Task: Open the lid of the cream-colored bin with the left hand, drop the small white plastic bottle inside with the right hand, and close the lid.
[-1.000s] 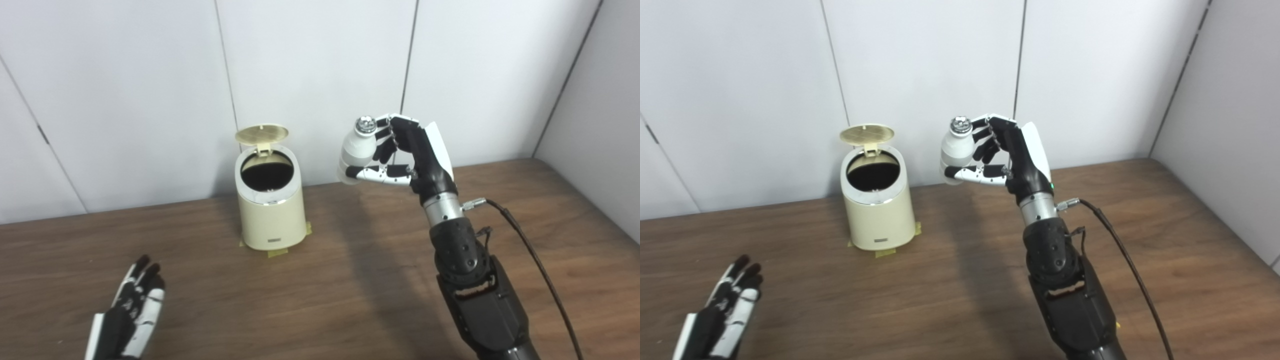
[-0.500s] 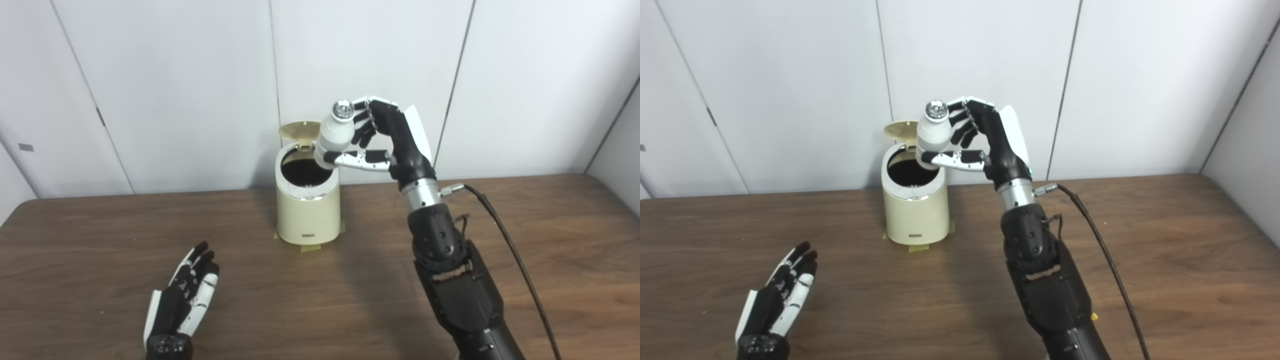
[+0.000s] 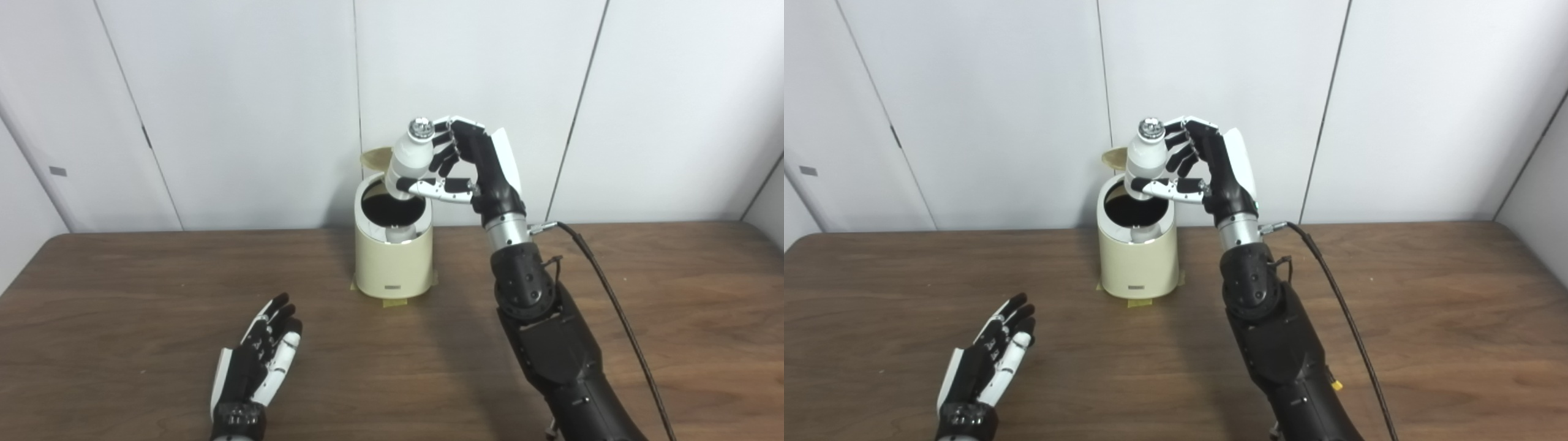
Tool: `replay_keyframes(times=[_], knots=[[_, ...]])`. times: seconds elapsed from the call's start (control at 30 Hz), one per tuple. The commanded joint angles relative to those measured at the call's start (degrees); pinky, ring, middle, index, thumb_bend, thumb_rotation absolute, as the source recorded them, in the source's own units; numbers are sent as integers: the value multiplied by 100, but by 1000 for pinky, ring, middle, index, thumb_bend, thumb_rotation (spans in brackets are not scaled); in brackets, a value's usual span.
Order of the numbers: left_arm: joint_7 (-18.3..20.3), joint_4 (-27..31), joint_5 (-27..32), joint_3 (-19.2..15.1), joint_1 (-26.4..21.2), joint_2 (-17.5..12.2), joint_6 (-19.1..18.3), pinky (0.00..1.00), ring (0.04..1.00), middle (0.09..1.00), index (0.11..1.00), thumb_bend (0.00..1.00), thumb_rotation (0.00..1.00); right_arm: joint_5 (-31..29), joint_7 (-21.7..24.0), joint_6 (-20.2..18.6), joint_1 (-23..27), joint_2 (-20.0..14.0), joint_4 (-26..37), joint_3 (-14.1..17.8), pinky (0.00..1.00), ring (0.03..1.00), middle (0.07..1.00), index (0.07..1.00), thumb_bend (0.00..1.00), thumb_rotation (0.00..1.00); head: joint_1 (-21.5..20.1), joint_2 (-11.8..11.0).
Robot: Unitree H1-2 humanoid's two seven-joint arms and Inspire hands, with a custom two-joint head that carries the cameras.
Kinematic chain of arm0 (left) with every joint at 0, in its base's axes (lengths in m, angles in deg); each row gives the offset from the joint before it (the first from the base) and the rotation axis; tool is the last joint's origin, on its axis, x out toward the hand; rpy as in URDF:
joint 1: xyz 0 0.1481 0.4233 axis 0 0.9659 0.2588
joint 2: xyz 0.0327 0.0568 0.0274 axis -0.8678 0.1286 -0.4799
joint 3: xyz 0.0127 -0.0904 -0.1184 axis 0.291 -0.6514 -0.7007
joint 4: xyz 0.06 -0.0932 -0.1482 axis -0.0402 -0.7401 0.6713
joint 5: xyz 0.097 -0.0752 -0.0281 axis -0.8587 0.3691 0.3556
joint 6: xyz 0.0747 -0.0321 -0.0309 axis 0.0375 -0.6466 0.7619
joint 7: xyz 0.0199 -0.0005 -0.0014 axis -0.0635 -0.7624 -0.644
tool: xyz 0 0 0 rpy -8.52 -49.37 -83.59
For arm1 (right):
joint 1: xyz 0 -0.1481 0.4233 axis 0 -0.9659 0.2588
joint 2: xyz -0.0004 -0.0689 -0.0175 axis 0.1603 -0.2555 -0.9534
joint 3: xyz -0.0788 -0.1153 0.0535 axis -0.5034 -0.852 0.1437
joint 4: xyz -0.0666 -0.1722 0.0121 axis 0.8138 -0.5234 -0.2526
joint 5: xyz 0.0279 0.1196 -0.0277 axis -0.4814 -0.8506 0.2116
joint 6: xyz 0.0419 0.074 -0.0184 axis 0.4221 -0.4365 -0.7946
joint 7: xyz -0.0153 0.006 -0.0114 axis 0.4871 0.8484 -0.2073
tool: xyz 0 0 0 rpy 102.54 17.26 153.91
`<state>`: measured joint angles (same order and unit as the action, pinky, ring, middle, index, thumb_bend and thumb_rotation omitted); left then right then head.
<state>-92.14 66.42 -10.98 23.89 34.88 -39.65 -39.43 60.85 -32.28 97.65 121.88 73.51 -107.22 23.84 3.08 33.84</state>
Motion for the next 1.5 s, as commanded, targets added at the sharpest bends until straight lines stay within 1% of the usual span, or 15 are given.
replay_keyframes(times=[0.0, 0.1, 0.33, 0.4, 0.6, 0.8, 0.9, 1.03, 1.17, 1.23, 1.47], knots=[[-56, 204, -48, 19, 240, 178, 193, 854, 880, 880, 924, 535, 580, -3, -157, 364, 326, 25, -32, 31, 288, 372, 476, 537, 514, 0, 5, 0], [-46, 210, -11, 18, 253, 171, 203, 857, 883, 882, 926, 540, 579, 21, -241, 450, 318, 58, -149, 16, 288, 373, 476, 537, 514, 0, 10, 16], [-89, 238, -77, 39, 249, 189, 190, 848, 877, 878, 920, 541, 570, 102, -314, 545, 240, 113, -128, -64, 300, 372, 473, 539, 513, 0, 28, 67], [-87, 226, -69, 37, 237, 184, 209, 848, 875, 878, 921, 534, 566, 126, -302, 529, 203, 103, -91, -84, 305, 373, 473, 536, 514, 0, 32, 71], [-82, 253, -45, 38, 210, 193, 196, 856, 879, 881, 916, 526, 552, 429, -421, 638, 111, -2, -125, -182, 317, 386, 482, 534, 515, 0, 37, 85], [-100, 311, -63, 36, 207, 214, 144, 854, 878, 882, 918, 544, 559, 871, -718, 811, 69, -89, -256, -325, 349, 398, 489, 521, 517, 0, 26, 99], [-104, 348, -54, 34, 212, 228, 119, 858, 881, 881, 918, 539, 557, 996, -872, 991, 74, -151, -379, -385, 348, 394, 484, 519, 517, 0, 34, 118], [-101, 360, -68, 39, 217, 220, 115, 859, 882, 880, 918, 532, 552, 1171, -1051, 1099, 54, -202, -468, -433, 341, 390, 484, 520, 517, 0, 31, 140], [-102, 426, -84, 39, 231, 217, 58, 854, 878, 877, 918, 540, 558, 1505, -1359, 1404, 50, -311, -594, -597, 340, 389, 486, 532, 515, 0, 16, 164], [-106, 445, -95, 42, 236, 220, 53, 847, 874, 875, 920, 533, 553, 1648, -1513, 1478, 54, -329, -642, -648, 335, 385, 489, 540, 514, 0, 16, 164], [-98, 444, -109, 47, 226, 221, 58, 860, 879, 873, 920, 538, 559, 1655, -1653, 1632, 61, -310, -798, -675, 343, 390, 497, 523, 516, 0, 11, 154]])
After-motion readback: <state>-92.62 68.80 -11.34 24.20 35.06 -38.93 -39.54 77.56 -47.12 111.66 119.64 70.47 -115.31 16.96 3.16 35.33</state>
